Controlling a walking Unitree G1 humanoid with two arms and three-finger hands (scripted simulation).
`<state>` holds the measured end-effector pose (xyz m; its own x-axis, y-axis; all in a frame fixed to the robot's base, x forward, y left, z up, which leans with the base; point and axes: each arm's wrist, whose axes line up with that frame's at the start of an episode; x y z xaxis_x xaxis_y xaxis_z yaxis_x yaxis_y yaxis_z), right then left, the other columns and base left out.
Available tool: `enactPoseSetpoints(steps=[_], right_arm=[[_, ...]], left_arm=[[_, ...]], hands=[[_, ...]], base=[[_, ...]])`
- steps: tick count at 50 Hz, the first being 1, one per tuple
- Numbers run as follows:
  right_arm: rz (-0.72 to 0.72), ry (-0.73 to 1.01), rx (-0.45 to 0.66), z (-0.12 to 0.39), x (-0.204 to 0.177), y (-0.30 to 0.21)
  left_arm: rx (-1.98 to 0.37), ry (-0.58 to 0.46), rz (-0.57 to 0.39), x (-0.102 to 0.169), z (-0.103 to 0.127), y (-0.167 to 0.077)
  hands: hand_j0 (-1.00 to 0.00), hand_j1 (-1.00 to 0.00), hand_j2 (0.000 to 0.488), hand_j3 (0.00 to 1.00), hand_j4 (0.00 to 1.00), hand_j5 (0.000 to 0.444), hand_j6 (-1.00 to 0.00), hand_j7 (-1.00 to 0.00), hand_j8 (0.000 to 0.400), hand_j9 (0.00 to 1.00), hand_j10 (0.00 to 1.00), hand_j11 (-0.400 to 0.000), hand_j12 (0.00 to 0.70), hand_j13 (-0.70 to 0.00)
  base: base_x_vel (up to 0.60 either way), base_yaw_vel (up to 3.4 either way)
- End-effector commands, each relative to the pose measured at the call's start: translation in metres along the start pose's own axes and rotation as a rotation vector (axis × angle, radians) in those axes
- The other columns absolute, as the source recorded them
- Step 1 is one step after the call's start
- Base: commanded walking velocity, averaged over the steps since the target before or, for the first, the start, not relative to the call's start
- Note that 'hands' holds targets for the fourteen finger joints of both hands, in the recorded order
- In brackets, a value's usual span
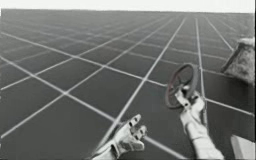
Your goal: Pick up and drop off the object
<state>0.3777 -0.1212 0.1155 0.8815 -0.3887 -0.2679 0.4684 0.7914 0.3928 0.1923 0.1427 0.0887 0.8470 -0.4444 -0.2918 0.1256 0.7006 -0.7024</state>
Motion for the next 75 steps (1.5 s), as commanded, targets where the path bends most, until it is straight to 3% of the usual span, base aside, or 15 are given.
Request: enactPoseSetpoints(steps=[1,75], right_arm=[[0.035,-0.032,0.021,0.0087,-0.0018,0.0081],[0.035,-0.032,0.021,0.0087,-0.0018,0.0081]], left_arm=[[0.006,-0.005,0.000,-0.0013,0.0009,-0.0013],[0.006,-0.005,0.000,-0.0013,0.0009,-0.0013]], hands=[[0.00,0.00,0.000,1.00,1.00,0.000,0.00,0.00,0.000,1.00,1.00,-0.400,0.000,-0.700],[0.00,0.00,0.000,1.00,1.00,0.000,0.00,0.00,0.000,1.00,1.00,-0.400,0.000,-0.700]], base=[[0.47,-0.28],[0.55,-0.09]])
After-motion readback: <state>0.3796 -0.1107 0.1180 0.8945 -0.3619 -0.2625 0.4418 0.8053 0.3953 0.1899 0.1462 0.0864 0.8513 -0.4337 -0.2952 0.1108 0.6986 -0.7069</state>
